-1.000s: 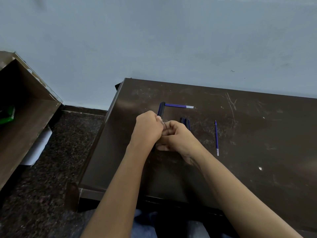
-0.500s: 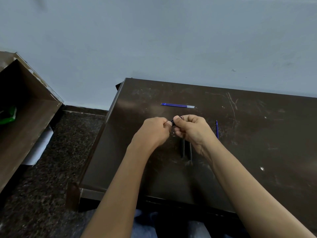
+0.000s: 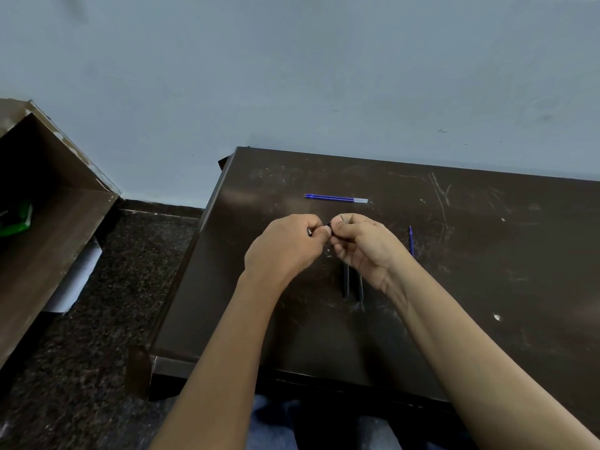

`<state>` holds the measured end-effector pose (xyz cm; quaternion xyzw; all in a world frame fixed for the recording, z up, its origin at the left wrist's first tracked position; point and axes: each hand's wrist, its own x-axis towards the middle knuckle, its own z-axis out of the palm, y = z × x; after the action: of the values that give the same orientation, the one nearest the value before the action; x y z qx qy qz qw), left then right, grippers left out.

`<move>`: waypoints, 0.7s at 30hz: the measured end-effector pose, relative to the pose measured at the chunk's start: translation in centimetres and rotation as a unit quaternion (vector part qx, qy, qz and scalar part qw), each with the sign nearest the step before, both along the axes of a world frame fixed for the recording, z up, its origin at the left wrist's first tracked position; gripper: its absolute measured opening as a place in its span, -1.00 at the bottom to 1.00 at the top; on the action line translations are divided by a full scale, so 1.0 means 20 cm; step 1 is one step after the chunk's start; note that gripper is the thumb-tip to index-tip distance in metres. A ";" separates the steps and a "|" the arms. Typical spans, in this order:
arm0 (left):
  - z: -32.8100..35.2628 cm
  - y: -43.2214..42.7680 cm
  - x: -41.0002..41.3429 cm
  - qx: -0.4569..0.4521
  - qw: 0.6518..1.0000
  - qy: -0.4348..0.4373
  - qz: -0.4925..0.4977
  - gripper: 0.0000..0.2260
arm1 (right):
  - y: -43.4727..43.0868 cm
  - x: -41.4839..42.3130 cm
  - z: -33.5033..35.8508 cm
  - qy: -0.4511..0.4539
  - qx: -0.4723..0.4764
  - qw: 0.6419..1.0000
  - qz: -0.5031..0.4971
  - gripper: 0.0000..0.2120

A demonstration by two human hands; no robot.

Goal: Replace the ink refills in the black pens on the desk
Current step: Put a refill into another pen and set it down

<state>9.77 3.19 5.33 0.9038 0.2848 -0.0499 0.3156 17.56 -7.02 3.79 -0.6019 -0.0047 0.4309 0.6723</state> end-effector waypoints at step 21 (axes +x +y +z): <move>0.01 -0.04 0.01 -0.004 1.000 -0.014 -0.006 -0.71 | -0.04 0.10 0.00 0.020 0.033 0.999 -0.031 -0.83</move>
<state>9.98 2.47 5.56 0.9049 0.2745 -0.0401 0.3229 19.52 -7.88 3.74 -0.5703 0.0133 0.4216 0.7049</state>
